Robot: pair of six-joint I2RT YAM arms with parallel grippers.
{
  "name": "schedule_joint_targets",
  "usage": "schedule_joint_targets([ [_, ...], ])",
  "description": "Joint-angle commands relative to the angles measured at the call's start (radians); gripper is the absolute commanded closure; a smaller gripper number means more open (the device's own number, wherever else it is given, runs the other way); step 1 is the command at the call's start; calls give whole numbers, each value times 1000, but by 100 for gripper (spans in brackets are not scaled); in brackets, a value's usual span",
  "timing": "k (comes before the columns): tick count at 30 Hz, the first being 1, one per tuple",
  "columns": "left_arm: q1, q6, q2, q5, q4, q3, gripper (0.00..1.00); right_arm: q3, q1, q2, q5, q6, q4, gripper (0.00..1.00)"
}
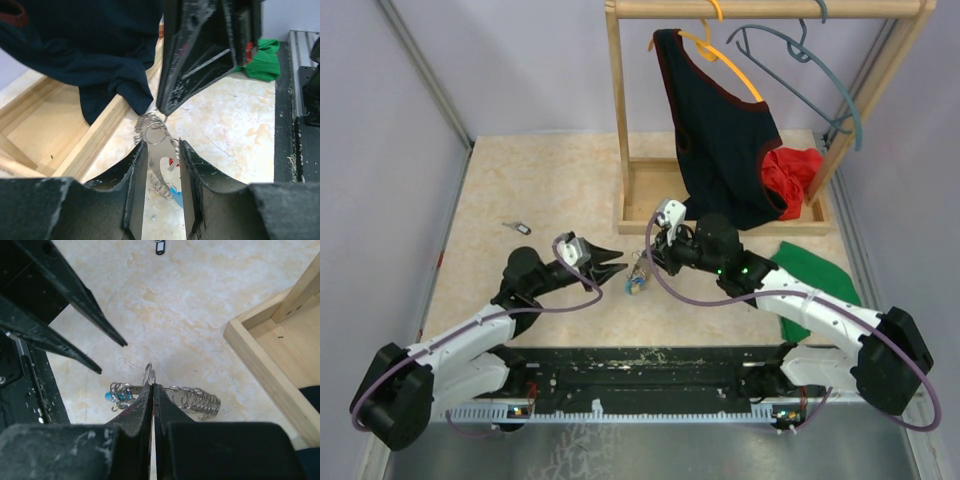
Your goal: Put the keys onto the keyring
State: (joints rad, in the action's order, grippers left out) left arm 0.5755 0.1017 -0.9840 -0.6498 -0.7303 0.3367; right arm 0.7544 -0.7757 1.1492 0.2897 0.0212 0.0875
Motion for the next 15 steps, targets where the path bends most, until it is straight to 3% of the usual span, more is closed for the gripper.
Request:
schedule_joint_targets([
  [1,-24,-86,-32,98,-15,18,63,-6,2,-14,83,-166,138,100],
  [15,-101,-233,-169,168,-69,63,65,-22,1,-3,158,-227,167,100],
])
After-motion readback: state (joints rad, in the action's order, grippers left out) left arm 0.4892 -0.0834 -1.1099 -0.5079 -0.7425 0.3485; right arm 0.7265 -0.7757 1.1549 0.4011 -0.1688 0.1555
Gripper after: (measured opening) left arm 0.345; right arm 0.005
